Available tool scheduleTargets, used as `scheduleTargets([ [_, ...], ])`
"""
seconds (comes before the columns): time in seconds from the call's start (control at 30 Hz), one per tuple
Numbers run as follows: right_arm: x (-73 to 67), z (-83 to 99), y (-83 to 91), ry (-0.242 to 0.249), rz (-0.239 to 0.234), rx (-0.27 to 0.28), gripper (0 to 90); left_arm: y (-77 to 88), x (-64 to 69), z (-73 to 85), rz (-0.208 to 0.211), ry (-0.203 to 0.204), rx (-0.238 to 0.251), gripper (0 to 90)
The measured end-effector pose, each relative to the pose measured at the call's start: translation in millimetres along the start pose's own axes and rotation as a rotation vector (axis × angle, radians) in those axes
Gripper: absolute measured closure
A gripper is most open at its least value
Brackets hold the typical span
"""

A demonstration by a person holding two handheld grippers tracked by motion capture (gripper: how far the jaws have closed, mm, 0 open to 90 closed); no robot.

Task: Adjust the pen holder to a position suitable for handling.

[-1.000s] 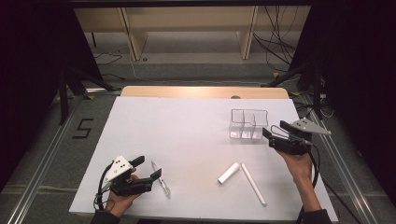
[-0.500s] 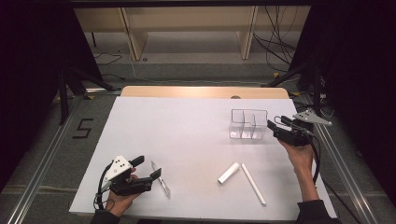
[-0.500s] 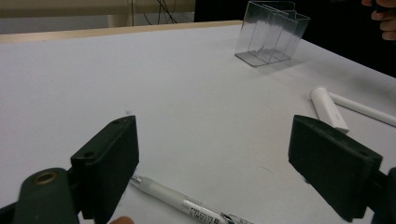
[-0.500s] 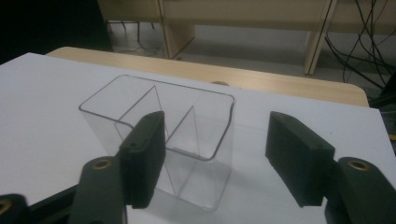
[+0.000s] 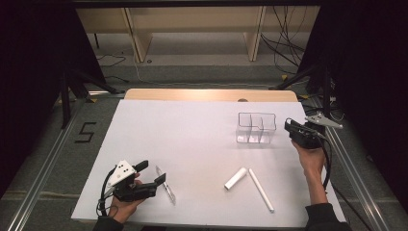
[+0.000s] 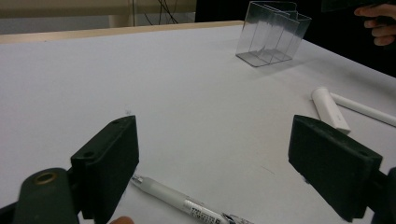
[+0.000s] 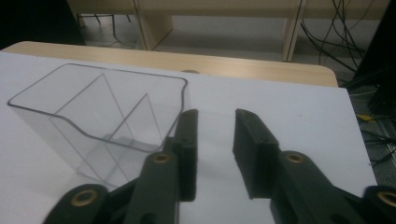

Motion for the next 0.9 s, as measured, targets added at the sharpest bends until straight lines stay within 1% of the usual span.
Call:
scheduleTargets([
  [0.03, 2.9, 3.1, -3.5, -0.012, 0.009, -0.010, 78.2, 0.0, -0.1, 0.0, -0.002, 0.001, -0.001, 16.0],
  [0.07, 2.9, 3.1, -3.5, -0.012, 0.009, -0.010, 78.2, 0.0, -0.1, 0.0, -0.002, 0.001, -0.001, 16.0],
  [0.1, 4.3, 6.8, -7.7, -0.014, 0.021, -0.027, 82.1, 0.0, -0.3, 0.1, -0.003, 0.002, -0.002, 16.0],
  [0.17, 4.6, 8.2, -9.4, -0.012, 0.020, -0.035, 83.8, -0.1, -0.4, 0.1, -0.003, 0.002, -0.003, 16.0],
  [0.2, 3.7, 12.3, -15.4, -0.012, 0.015, -0.056, 88.6, -0.2, -0.3, 0.1, -0.003, 0.001, -0.002, 16.0],
  [0.23, 3.1, 13.4, -17.5, -0.010, 0.014, -0.064, 90.0, 0.1, -0.4, 0.1, -0.003, -0.002, -0.004, 16.0],
  [0.4, -1.7, 22.0, -33.7, -0.008, 0.011, -0.112, 90.0, 0.5, -0.9, -0.1, -0.006, 0.000, -0.005, 16.0],
  [0.53, -4.2, 27.1, -41.8, -0.012, 0.006, -0.133, 90.0, 0.6, -1.2, -0.1, -0.008, 0.000, -0.006, 16.0],
  [0.73, -6.4, 29.9, -46.9, -0.017, -0.008, -0.142, 90.0, 0.4, -1.1, 0.0, -0.008, 0.001, -0.008, 16.0],
  [0.8, -9.0, 29.9, -48.9, -0.006, -0.014, -0.150, 90.0, 0.3, -1.1, 0.2, -0.009, 0.001, -0.009, 16.0],
  [0.9, -10.9, 30.0, -50.7, -0.007, -0.018, -0.152, 90.0, 0.1, -0.8, 0.2, -0.008, 0.000, -0.009, 16.0],
])
Point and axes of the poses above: each handheld gripper's, and its own axes: y roughly backward along the jaws, z roughly out of its underside, x roughly to its right, the point moved 3 cm from there along -y, roughly forward along the jaws, and after that the axes turned 6 degrees about x, right-handed, at the moved point
